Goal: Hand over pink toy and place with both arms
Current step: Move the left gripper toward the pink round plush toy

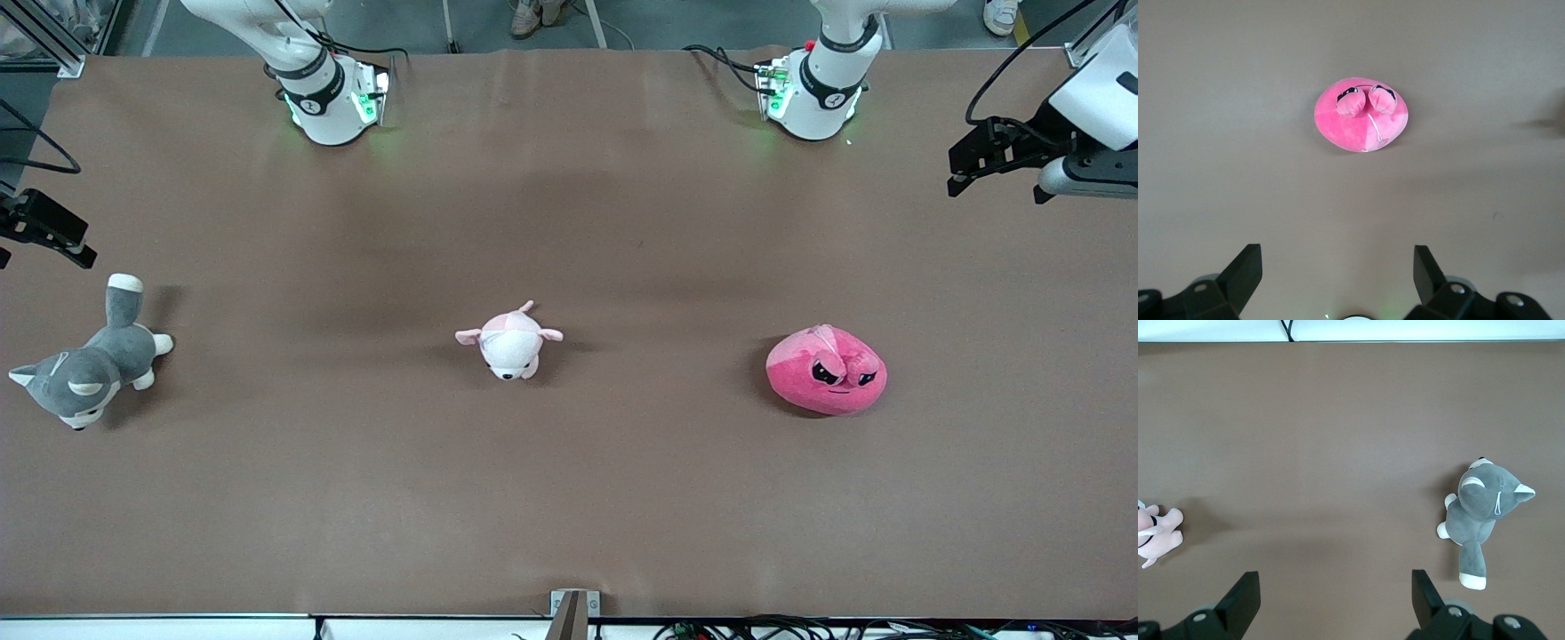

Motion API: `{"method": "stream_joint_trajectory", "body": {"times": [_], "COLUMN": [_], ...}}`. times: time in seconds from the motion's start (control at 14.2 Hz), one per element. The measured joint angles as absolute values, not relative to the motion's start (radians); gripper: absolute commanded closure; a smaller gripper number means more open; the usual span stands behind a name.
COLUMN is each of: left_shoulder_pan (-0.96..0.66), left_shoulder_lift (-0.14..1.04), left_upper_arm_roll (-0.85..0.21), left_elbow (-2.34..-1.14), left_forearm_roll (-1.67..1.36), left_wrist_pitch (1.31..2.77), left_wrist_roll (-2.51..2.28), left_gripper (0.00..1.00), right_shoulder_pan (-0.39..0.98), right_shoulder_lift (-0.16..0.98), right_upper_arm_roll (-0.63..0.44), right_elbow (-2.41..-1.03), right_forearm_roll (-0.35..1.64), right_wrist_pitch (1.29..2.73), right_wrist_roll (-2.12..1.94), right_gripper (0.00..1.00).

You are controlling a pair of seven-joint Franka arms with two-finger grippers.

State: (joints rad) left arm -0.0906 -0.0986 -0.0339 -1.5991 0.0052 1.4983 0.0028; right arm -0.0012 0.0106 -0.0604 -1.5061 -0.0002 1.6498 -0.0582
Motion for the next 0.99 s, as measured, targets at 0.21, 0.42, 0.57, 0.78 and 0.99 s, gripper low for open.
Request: {"method": "stream_joint_trajectory", "body": {"times": [0.21, 0.42, 0.57, 0.78, 0.99], "left_shoulder_pan": [-0.091, -0.09, -0.08, -0.065, -0.066], "left_shoulder_lift": [-0.099, -0.095, -0.074, 0.009, 0.105], "left_upper_arm_roll": [-0.034, -0.03, -0.02, -0.015, -0.019], "left_elbow": [-1.598, -1.592, -1.591, -1.594, -1.625], "left_forearm_roll": [0.005, 0.006, 0.006, 0.006, 0.005], "left_wrist_pitch": [1.491, 1.491, 1.49, 1.507, 1.608], "left_wrist_roll": [-0.023, -0.033, -0.033, -0.042, -0.108], "left_gripper": [0.0, 0.0, 0.0, 0.0, 0.0], "right_shoulder_pan": [-0.001, -0.001, -0.001, -0.001, -0.001], "right_shoulder_lift": [0.011, 0.011, 0.011, 0.011, 0.011], "right_upper_arm_roll": [-0.06, -0.06, -0.059, -0.059, -0.059], "right_elbow": [-1.506, -1.506, -1.506, -1.507, -1.508], "right_forearm_roll": [0.0, 0.0, 0.0, 0.0, 0.0], "right_wrist_pitch": [1.65, 1.65, 1.65, 1.65, 1.65], "right_wrist_roll": [-0.058, -0.058, -0.058, -0.058, -0.058], "right_gripper": [0.0, 0.0, 0.0, 0.0, 0.0]}}
